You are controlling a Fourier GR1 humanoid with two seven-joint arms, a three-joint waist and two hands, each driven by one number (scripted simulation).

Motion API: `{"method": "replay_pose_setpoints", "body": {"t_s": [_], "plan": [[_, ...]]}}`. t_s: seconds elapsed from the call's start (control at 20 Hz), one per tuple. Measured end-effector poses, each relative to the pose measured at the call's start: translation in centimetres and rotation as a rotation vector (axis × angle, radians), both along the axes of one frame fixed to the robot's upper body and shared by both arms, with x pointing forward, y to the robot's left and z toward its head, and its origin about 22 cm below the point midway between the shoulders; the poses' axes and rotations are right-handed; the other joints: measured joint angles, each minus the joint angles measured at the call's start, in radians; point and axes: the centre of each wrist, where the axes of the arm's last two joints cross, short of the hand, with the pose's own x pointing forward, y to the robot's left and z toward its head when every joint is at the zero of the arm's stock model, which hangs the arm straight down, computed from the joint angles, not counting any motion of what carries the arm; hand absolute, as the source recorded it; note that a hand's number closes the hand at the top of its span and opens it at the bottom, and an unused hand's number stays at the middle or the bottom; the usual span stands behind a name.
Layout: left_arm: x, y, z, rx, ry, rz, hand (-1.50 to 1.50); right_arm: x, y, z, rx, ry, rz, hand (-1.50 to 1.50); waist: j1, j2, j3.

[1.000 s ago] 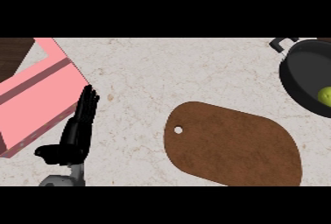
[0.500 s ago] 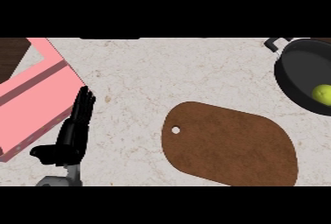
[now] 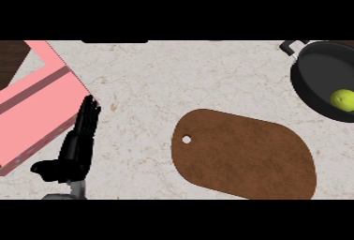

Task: Pick the pear from the cutting board and place it in the pot

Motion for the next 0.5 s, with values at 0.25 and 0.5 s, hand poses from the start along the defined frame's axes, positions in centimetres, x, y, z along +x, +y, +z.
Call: {"method": "replay_pose_setpoints", "body": {"t_s": [0.25, 0.5], "plan": [[0.2, 0.7, 0.2, 0.005, -0.004, -0.001, 0.0, -2.8, -0.3, 0.1, -0.03, -0.019, -0.03, -1.5, 0.001, 0.001, 0.0], [0.3, 0.8, 0.5, -0.002, -0.002, 0.001, 0.0, -5.3, 0.0, -0.5, -0.051, -0.049, -0.087, -1.5, 0.001, 0.001, 0.0]]}}
